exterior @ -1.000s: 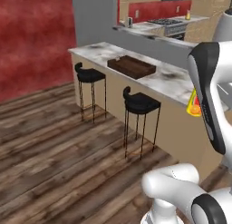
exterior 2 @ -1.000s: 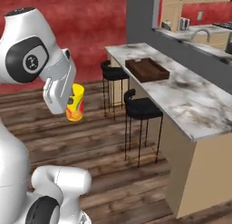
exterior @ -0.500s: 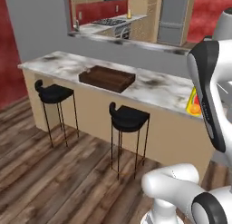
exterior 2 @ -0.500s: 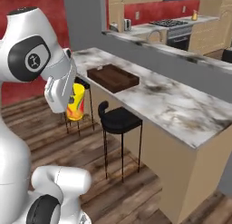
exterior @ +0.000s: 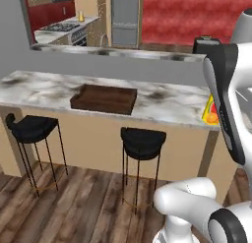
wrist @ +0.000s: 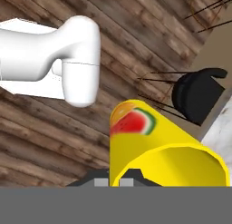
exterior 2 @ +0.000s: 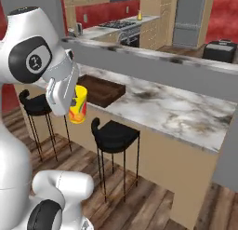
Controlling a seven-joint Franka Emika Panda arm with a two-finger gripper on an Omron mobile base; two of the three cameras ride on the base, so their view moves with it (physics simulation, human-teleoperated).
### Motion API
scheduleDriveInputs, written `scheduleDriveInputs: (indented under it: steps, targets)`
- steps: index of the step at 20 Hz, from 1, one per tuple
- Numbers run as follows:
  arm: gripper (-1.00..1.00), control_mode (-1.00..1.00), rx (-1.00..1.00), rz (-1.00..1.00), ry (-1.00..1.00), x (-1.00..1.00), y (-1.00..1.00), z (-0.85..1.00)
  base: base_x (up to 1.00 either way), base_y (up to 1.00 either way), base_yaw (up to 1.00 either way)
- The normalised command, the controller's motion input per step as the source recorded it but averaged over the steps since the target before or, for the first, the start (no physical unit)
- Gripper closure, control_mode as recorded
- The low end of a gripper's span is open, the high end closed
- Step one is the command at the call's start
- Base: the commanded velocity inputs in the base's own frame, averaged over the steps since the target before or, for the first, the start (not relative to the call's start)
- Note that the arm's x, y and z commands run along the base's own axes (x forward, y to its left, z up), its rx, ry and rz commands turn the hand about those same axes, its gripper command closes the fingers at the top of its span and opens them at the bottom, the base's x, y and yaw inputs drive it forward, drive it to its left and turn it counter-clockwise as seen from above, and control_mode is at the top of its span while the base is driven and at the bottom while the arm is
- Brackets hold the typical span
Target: There is a tray on the dining counter. Grab the cup, mug, and pitcher and place them on the tray. The pitcher may be placed next to the tray if it cannot fit the tray.
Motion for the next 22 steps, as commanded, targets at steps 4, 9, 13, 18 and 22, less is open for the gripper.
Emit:
scheduleDriveInputs:
  steps: [4,9,13,18,22]
  targets:
    - [1.0,1.0,0.0,0.0,0.0,0.0,0.0,0.0,0.21,0.99,-0.49]
    - [1.0,1.0,0.0,0.0,0.0,0.0,0.0,0.0,0.17,1.0,-0.46]
    - [1.0,1.0,0.0,0.0,0.0,0.0,0.0,0.0,0.38,0.87,-0.41]
    - [1.0,1.0,0.0,0.0,0.0,0.0,0.0,0.0,0.48,0.71,-0.35]
    - [1.0,1.0,0.0,0.0,0.0,0.0,0.0,0.0,0.54,0.67,-0.21]
